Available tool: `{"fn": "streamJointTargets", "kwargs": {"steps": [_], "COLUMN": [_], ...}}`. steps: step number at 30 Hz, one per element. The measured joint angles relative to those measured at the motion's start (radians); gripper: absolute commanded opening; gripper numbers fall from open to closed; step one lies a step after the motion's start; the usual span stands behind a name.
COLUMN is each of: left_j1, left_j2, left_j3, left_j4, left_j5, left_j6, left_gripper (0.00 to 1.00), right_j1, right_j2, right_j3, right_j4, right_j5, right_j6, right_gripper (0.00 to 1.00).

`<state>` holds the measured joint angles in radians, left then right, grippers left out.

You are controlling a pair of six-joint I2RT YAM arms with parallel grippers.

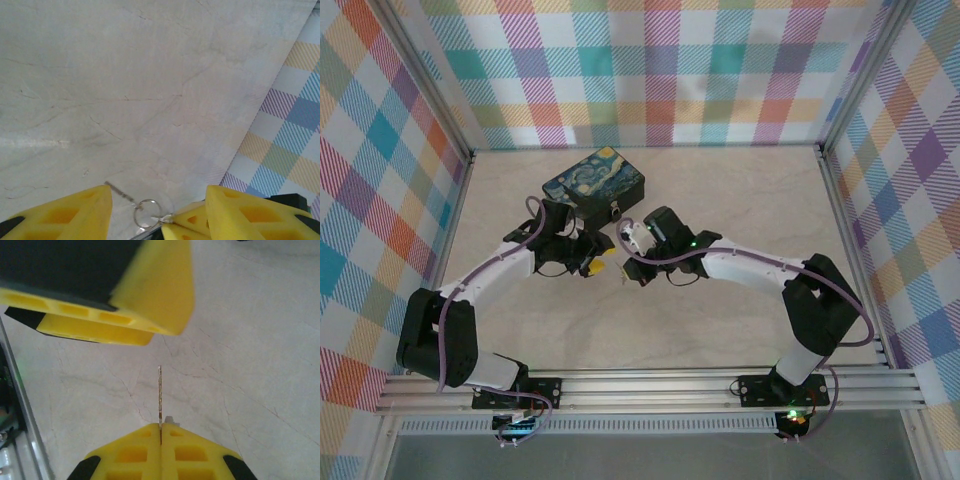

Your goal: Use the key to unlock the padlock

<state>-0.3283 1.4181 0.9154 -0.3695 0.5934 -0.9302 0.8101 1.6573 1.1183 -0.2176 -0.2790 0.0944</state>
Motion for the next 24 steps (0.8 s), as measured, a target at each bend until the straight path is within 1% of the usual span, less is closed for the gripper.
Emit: {"fn": "streamJointTargets", "kwargs": {"steps": [7, 11, 16, 24], "left_j1": [0.0, 0.0, 0.0, 0.0], "left_j2": [0.0, 0.0, 0.0, 0.0], "left_j3": [0.002, 0.002, 0.002, -0.003], "left_j4": [-0.02, -0.018, -0.013, 0.001], "left_j5": [0.022, 0.027, 0.027, 0.027], "left_j6": [-0.043, -0.064, -0.077, -0.091], "left_gripper": [0.46, 0.45, 0.44, 0.37], "right_j1": [0.022, 0.055, 0.083, 0.115], "right_j2": [-0.016, -0.016, -0.016, -0.011], "right_j3": [-0.02, -0.021, -0.021, -0.021], "right_j4": [0.054, 0.071, 0.074, 0.087], "right_j5": [0.106, 0.16, 0.203, 0.269], "right_j6": [-0.06, -0.095, -0.127, -0.158], "right_gripper": [0.03, 0.03, 0.03, 0.03]}}
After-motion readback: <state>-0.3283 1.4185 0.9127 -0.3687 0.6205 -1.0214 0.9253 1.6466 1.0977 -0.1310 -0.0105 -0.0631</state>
